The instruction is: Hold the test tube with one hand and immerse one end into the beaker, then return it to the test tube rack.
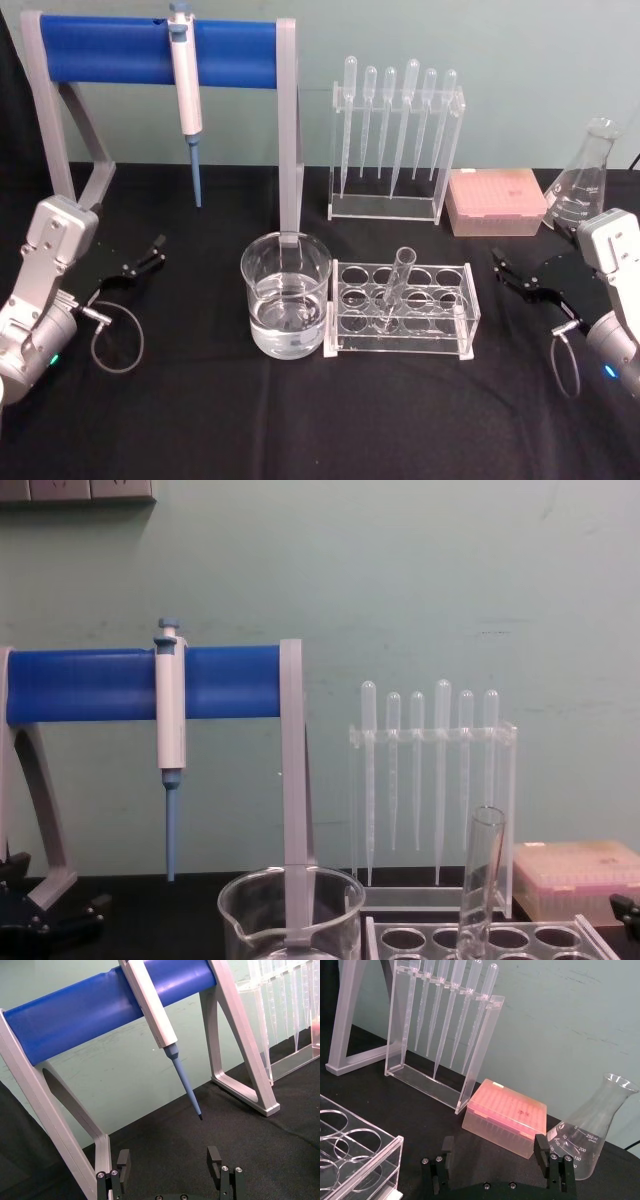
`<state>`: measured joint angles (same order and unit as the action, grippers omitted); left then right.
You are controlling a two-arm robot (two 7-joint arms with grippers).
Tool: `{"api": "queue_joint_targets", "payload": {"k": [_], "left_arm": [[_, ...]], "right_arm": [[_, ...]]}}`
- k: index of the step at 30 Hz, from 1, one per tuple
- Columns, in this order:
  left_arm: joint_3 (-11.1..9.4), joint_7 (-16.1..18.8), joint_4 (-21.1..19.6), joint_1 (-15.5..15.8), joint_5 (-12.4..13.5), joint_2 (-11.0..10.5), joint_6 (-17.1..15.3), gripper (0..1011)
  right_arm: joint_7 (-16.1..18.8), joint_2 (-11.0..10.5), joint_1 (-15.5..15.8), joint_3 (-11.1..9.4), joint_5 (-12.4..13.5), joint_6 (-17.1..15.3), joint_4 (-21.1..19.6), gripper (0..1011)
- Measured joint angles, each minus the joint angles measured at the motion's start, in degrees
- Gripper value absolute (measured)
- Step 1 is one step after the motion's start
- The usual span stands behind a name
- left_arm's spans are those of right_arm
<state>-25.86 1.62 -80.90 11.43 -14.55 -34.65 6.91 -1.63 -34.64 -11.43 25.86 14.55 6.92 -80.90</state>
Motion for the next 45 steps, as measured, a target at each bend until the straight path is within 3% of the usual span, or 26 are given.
{"api": "queue_joint_targets", "payload": {"k": [45], "left_arm": [[0.0, 0.0, 0.0, 0.0, 0.0, 0.0, 0.0, 1000]], "right_arm": [[0.01, 0.0, 0.0, 0.0, 0.0, -0.01, 0.0, 1002]]}}
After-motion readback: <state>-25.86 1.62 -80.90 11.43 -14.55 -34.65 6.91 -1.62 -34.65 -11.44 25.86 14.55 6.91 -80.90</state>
